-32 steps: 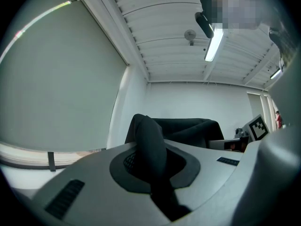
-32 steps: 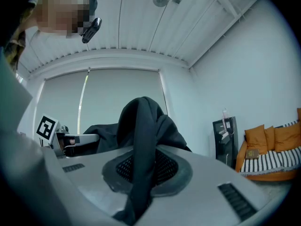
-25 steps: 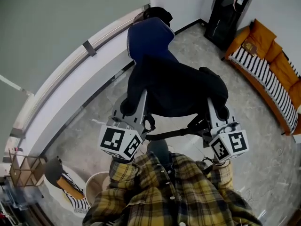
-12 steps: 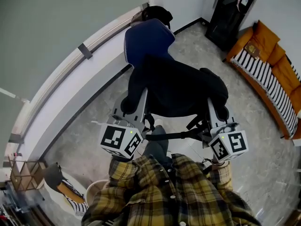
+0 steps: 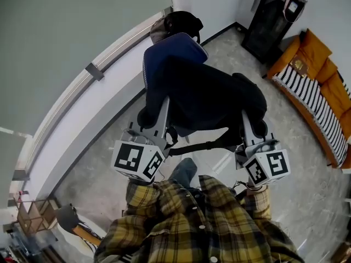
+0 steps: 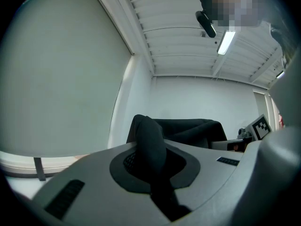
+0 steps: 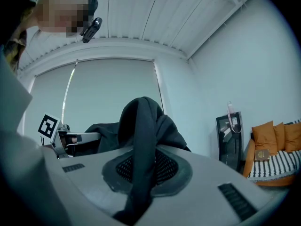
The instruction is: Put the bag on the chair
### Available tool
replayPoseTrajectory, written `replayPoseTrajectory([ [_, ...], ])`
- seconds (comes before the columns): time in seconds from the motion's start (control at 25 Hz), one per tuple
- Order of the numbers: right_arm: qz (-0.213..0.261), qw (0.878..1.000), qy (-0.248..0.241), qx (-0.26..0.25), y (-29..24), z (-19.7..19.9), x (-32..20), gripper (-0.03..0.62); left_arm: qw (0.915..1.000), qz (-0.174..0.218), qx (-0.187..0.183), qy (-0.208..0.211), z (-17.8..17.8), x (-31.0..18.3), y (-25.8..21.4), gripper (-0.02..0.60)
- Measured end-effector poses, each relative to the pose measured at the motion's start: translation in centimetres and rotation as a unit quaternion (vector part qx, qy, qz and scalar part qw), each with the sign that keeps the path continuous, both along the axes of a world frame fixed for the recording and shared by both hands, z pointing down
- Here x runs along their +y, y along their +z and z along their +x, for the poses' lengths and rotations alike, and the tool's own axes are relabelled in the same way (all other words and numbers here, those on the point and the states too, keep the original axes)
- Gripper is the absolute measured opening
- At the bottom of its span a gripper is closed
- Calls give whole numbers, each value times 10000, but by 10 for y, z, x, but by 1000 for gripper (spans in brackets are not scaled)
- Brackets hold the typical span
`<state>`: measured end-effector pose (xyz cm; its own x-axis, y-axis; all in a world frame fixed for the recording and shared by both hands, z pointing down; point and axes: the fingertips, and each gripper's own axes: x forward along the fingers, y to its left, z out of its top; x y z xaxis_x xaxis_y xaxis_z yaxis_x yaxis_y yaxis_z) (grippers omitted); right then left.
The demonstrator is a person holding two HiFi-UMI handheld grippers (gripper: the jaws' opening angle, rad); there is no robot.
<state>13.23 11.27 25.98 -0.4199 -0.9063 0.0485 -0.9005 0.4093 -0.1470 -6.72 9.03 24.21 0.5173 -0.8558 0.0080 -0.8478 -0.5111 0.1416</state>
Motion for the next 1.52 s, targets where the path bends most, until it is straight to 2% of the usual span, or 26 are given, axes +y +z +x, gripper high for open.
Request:
replayPoseTrajectory([
  [0.24, -93, 9999, 38, 0, 4, -7, -50, 41, 10000, -71, -14, 19, -7, -52, 3, 44],
  [0.6, -170, 9998, 117, 68, 9, -11, -93, 41, 9998, -170, 43, 88, -12, -95, 11, 44],
  [0.88, -302, 9995, -99, 54, 22, -1, -135, 41, 9995, -292, 40, -128, -5, -127, 24, 44],
  [1.28, -531, 9921, -1134, 59, 37, 2, -241, 41, 9921, -436, 28, -1177, 0, -196, 34, 44],
  [1.52, -560, 9755, -2118, 197, 36, -7, -296, 41, 9753, -467, 110, -2158, -3, -212, 35, 44],
])
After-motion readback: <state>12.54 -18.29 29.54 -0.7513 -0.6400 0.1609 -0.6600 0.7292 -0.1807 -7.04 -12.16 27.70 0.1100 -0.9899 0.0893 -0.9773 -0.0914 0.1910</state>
